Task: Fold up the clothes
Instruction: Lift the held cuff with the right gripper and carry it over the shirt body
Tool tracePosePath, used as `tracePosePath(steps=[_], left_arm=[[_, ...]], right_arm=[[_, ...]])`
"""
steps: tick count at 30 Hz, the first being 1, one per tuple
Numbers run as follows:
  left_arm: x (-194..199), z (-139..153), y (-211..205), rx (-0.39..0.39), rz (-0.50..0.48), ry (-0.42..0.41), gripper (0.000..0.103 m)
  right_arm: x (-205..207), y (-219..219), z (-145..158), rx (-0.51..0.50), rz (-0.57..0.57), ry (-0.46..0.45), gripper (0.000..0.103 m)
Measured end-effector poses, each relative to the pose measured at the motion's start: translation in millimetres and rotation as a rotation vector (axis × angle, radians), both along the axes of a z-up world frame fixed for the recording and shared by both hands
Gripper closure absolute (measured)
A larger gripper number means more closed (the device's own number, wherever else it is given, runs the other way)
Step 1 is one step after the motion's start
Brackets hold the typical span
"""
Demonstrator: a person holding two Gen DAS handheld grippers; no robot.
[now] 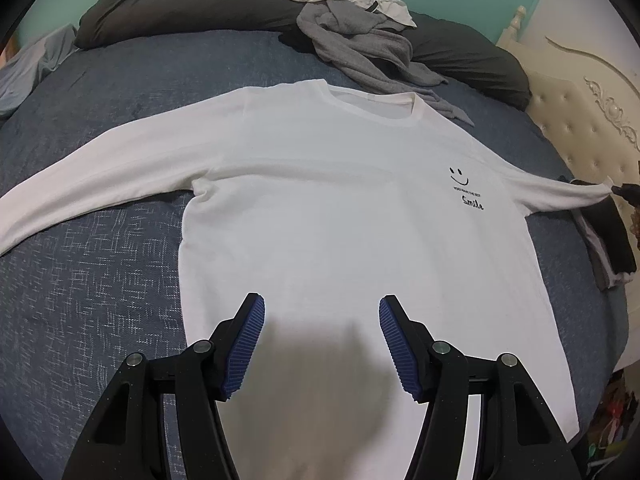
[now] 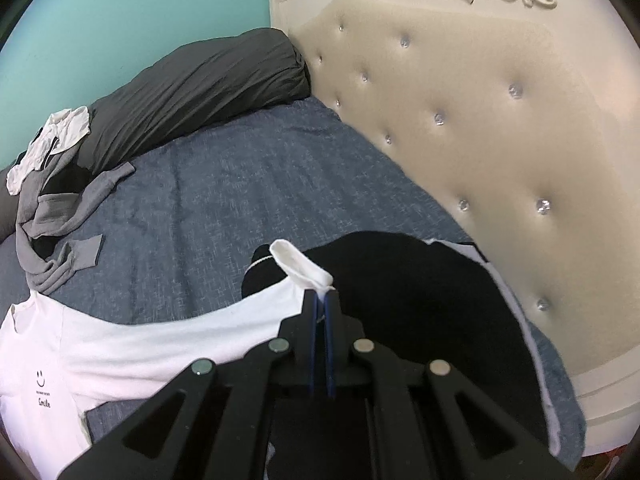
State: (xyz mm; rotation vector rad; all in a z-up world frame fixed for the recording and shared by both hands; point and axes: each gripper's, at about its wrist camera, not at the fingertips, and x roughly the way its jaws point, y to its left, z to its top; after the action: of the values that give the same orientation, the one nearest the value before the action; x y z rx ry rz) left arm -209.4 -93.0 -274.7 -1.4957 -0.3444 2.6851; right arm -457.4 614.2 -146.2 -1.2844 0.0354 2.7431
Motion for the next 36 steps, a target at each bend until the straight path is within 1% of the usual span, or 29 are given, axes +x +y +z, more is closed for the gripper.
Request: tracePosePath(steps=[3, 5, 9, 12, 14, 15, 17, 21, 26, 30, 33, 36], left_arm=[[-1.8, -0.5, 2.5, -0.007, -0.005, 0.0, 0.039], [-3.3, -0.8, 4.3, -0.007, -0.008, 0.001, 0.038], [-5.5, -1.0, 8.5, 0.002, -0.015, 0.007, 0.038], [-4.0, 0.0, 12.4, 0.013, -0.023, 0.016, 0.037], [-2.3, 1.0, 15.0, 0.018, -0.03, 0.02, 0.037], [-1.9, 1.4, 16.1, 0.021, -0.031, 0.02, 0.037], [0.0, 3.6, 17.9, 0.029, -0.034, 0.026, 0.037], [3.5, 10.6, 17.9, 0.035, -0.037, 0.039, 0.037], [7.6, 20.0, 14.3, 0.024, -0.037, 0.052, 0.036], [11.7, 22.4, 8.4, 0.026, -0.033, 0.054, 0.036], [14.2, 22.0, 5.5, 0.03, -0.033, 0.051, 0.036], [16.7, 23.0, 1.9, 0.034, -0.032, 0.052, 0.036]], right_arm=[[-3.5, -9.3, -2.3, -0.013, 0.046, 0.033, 0.1], [-1.1, -19.3, 1.9, 0.006, 0.095, 0.055, 0.1], [13.9, -24.5, 23.2, -0.009, 0.14, 0.101, 0.1], [30.1, -21.5, 41.0, -0.042, 0.155, 0.113, 0.1], [43.0, -18.0, 51.2, -0.037, 0.168, 0.121, 0.1], [47.6, -15.6, 54.2, -0.036, 0.169, 0.122, 0.1], [54.7, -4.9, 55.8, -0.072, 0.144, 0.121, 0.1], [57.4, 2.3, 44.9, -0.102, 0.107, 0.075, 0.1], [54.5, -17.3, 37.4, -0.092, 0.138, 0.051, 0.1], [48.3, -32.6, 38.1, -0.102, 0.143, 0.045, 0.1], [45.4, -45.7, 45.7, -0.114, 0.155, 0.058, 0.1], [43.5, -65.7, 62.3, -0.126, 0.187, 0.085, 0.1]])
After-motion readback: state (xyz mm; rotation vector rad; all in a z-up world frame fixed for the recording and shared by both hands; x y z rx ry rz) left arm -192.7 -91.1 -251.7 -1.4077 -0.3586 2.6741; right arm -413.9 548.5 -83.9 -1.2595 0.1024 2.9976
